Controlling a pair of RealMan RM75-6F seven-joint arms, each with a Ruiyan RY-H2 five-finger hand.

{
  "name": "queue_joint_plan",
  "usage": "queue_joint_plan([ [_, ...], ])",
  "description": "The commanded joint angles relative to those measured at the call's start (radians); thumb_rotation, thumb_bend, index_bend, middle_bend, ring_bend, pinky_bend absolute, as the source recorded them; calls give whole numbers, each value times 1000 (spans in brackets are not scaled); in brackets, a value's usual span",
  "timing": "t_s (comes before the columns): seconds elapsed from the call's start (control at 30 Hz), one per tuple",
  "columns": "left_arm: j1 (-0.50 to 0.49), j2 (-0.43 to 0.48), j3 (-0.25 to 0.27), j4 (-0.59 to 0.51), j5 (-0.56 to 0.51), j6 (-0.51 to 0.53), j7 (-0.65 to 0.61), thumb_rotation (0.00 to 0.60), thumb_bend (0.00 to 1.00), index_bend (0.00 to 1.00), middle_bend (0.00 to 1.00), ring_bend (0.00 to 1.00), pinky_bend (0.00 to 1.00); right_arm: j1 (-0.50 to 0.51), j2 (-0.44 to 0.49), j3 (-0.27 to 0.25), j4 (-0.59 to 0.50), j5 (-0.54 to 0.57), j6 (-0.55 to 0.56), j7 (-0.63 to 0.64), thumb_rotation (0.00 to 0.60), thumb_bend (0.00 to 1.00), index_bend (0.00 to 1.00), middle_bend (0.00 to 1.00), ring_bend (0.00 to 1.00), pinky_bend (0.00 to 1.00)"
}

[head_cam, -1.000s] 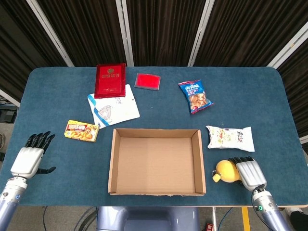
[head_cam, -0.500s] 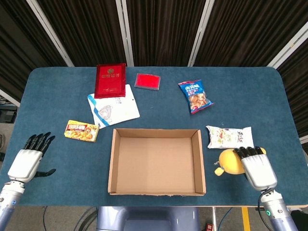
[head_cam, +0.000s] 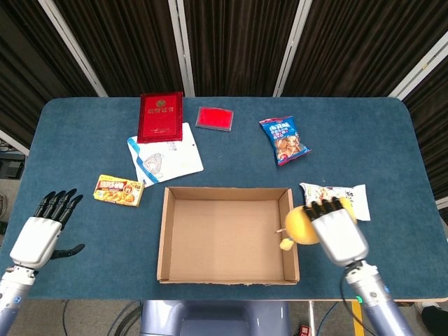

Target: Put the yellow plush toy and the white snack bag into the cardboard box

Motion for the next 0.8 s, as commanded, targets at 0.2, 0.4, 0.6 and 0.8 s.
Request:
queue_joint_plan([
  [0.2, 1, 8, -3, 13, -6, -2, -30, 563, 55, 0, 0, 0, 0, 95, -210, -27, -28, 115, -63, -118, 600, 188, 63, 119, 260, 476],
  [0.4, -3, 8, -8, 17, -17, -12, -35, 561, 54, 0, 0, 0, 0, 143, -243, -18, -1, 225, -129, -29, 600, 0, 0, 0, 0, 99],
  [0.6, -9, 3, -11, 24, -33, -34, -34, 563, 56, 1, 0, 0, 0, 140, -234, 0, 30, 172, -102, 107, 600, 0, 0, 0, 0, 0],
  [0.8, -18, -4, -17, 29, -58, -59, -24, 563, 54, 0, 0, 0, 0, 110, -133, 6, -10, 131, -61, 222, 600, 0, 0, 0, 0, 0],
])
